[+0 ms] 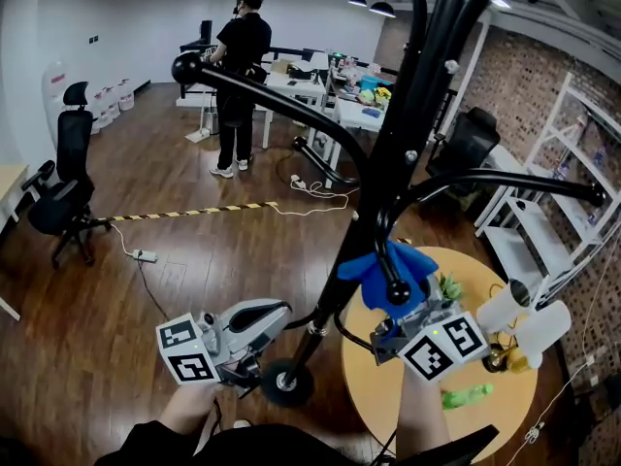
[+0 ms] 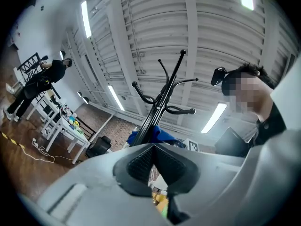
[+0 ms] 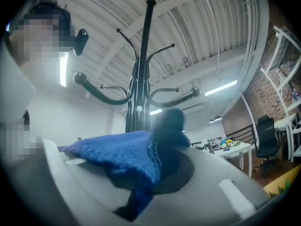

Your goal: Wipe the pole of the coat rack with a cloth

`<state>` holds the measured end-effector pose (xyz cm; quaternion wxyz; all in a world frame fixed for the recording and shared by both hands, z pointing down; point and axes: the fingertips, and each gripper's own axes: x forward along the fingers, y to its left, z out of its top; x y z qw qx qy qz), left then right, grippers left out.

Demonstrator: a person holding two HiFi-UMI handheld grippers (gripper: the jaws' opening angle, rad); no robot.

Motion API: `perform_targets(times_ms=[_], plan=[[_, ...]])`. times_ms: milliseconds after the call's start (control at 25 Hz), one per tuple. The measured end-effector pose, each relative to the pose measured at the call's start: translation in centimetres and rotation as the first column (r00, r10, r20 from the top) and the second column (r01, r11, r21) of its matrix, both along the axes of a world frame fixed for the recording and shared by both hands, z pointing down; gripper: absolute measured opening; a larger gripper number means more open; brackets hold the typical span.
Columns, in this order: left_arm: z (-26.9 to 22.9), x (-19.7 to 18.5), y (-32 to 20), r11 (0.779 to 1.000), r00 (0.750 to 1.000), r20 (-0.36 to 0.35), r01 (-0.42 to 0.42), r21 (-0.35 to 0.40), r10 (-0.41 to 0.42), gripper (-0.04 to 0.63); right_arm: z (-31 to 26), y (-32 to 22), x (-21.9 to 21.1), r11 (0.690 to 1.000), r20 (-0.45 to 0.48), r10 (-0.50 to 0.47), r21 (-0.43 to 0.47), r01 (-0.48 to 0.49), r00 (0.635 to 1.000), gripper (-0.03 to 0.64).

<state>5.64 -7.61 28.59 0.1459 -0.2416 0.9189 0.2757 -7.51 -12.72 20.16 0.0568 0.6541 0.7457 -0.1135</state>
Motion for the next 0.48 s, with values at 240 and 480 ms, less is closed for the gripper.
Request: perform_targets(times_ms=[240, 480], plan=[[0.6, -1.9, -1.7, 0.999, 0.998, -0.026, -0.052, 0.008, 0.052, 0.002, 9.0, 0.4, -0.3, 0.967, -0.003, 0.007, 0.255, -0.006, 1.0, 0.02], [0.7, -3.4, -2.3, 0.994, 0.993, -0.033, -0.109, 0.015, 0.11, 0.002, 18.7, 0.7, 0.0, 0.779, 0.088, -0.038, 0.626, -0.026, 0.995, 0.02]])
